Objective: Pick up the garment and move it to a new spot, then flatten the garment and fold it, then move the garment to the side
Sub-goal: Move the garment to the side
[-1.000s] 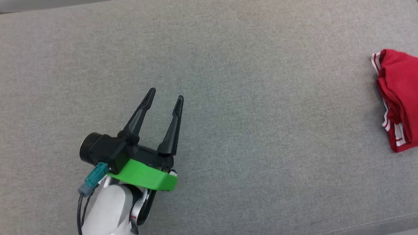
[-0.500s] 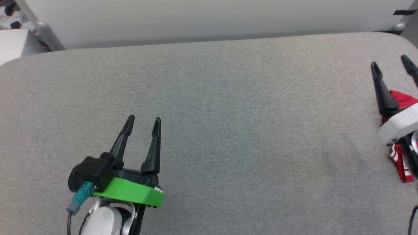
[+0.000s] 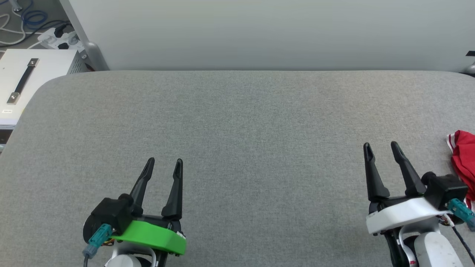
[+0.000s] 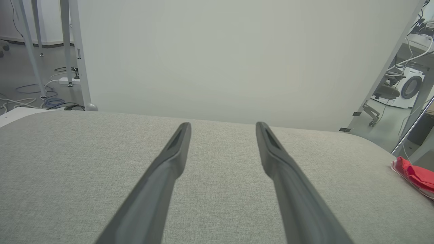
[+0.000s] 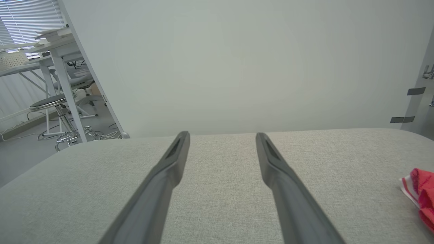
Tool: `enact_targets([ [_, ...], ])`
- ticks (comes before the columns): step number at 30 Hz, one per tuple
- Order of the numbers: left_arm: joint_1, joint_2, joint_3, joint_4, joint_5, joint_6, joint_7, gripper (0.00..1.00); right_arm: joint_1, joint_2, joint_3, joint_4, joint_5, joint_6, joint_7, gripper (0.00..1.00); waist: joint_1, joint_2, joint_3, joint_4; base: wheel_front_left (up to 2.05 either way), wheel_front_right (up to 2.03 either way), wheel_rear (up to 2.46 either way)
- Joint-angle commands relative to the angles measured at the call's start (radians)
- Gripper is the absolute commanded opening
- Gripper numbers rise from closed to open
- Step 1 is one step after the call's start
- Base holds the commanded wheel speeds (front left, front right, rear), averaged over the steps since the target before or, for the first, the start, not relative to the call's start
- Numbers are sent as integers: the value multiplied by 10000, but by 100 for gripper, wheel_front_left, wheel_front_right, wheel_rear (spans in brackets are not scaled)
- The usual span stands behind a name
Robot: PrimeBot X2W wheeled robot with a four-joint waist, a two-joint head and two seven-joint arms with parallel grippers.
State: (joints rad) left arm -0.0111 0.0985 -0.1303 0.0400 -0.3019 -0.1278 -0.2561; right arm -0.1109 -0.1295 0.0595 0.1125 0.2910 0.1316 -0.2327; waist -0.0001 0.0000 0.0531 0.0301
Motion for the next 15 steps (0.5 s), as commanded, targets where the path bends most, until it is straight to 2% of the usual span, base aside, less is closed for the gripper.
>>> enact_targets([
  [1,153,-67,47,75,-129,-29,-57,100,192,123,6,30,-61,-9,-130,100,1,0,-68,39,0,0,0],
  [5,280,-136,59,236,-76,-29,-57,100,495,412,55,6,-141,-9,-251,100,1,0,-124,7,0,0,0],
  [15,345,-288,325,397,164,-29,-57,100,661,649,203,-235,-398,-9,-288,100,1,0,-160,-30,0,0,0],
])
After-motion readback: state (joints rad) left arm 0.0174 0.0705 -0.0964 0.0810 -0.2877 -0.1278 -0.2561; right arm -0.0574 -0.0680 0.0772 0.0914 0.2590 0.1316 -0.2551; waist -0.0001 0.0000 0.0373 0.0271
